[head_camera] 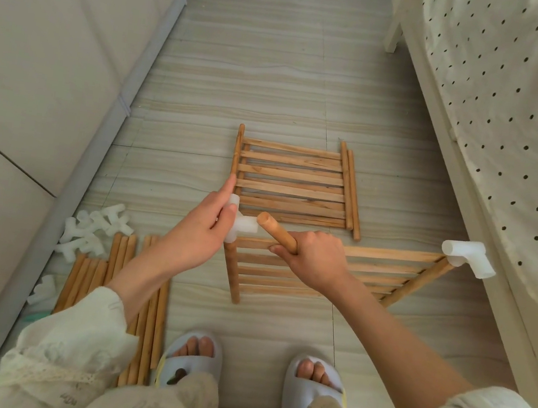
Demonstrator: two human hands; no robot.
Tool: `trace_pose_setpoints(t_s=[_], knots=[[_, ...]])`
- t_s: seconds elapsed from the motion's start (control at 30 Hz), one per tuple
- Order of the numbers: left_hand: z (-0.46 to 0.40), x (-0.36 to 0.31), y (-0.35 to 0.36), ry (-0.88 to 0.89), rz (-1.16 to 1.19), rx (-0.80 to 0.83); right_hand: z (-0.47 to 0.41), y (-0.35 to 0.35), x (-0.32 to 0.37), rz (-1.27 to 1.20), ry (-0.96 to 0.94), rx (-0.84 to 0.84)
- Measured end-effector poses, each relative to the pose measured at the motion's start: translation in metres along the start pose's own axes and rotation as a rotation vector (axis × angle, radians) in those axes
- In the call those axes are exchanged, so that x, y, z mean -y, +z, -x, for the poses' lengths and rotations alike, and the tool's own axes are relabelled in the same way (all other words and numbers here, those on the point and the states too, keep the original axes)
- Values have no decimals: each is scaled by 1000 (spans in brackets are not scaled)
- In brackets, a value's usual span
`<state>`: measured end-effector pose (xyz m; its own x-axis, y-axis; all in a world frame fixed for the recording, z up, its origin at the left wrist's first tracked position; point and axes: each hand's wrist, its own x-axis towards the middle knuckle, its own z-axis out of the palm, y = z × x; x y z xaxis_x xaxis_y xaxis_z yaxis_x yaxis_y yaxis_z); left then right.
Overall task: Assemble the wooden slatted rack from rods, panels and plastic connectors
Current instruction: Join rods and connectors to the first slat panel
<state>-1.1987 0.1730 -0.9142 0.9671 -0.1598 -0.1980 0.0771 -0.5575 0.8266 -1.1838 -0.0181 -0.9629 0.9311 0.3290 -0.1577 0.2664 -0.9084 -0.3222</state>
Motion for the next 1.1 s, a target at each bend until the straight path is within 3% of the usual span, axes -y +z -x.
trace_pose_setpoints(t_s=[0.37, 0.6, 0.73, 0.87, 0.97, 1.1], knots=[[13, 7, 5, 46, 64, -32, 4, -1, 1, 0, 11, 7], [5, 9, 7, 100, -177, -14, 4, -1, 2, 7, 16, 1], [8, 10, 7, 119, -157, 3, 4, 0, 2, 3, 22, 6], [10, 4, 1, 49, 25, 27, 7, 1, 3, 11, 19, 16], [-6, -9, -2, -90, 61, -117, 5, 1, 4, -2, 21, 3], [-38, -25, 12, -286, -233, -219, 4, 1, 4, 10, 4, -6]])
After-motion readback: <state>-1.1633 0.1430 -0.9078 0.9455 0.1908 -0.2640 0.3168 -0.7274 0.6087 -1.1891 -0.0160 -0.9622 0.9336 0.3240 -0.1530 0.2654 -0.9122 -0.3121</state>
